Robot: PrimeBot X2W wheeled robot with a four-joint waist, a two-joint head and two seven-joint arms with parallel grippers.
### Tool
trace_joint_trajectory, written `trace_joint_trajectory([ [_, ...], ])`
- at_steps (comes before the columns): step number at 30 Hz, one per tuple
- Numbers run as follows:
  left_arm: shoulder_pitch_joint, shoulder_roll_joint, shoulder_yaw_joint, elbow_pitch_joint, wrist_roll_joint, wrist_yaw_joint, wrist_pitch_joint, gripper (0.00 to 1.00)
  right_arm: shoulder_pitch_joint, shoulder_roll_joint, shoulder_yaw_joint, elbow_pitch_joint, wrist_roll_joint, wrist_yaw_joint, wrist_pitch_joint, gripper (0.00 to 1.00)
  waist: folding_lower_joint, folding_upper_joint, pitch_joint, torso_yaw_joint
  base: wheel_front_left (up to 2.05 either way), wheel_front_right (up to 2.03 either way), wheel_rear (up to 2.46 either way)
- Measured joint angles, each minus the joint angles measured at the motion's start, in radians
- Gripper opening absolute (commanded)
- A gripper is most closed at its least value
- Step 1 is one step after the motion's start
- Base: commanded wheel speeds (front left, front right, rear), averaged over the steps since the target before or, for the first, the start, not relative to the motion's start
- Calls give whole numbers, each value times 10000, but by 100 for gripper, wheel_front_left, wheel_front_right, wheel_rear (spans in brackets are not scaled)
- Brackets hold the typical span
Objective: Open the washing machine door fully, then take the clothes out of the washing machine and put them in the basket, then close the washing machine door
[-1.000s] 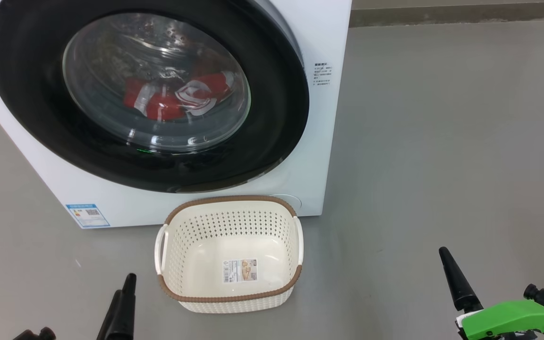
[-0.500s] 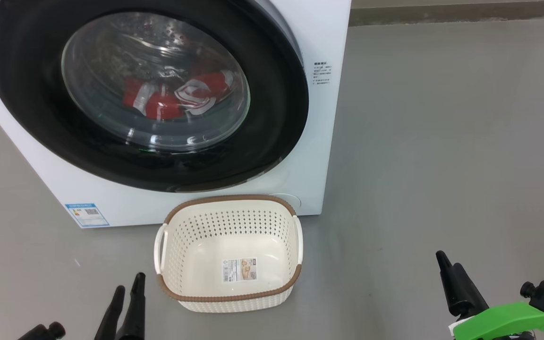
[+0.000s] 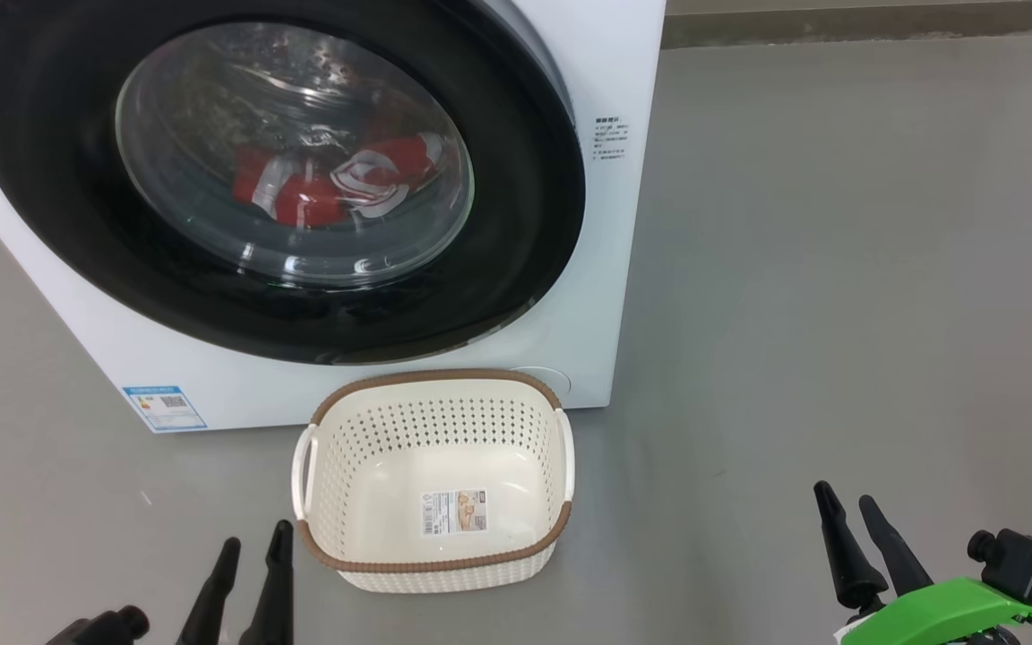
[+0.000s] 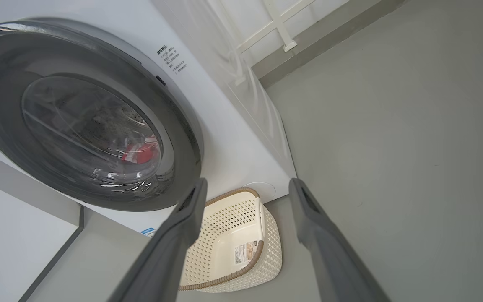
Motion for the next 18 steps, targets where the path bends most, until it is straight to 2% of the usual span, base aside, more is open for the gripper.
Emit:
trace_joint_trajectory([
  [8, 169, 121, -242, -215, 890, 115, -176, 100, 182, 0, -12, -46, -794, 0, -178, 100, 0, 0, -9, -3, 0, 0, 0],
  [18, 247, 274, -554, -460, 2130, 460, -451, 100, 242, 2, -42, -142, -2057, 0, -468, 100, 0, 0, -29, 9, 0, 0, 0],
])
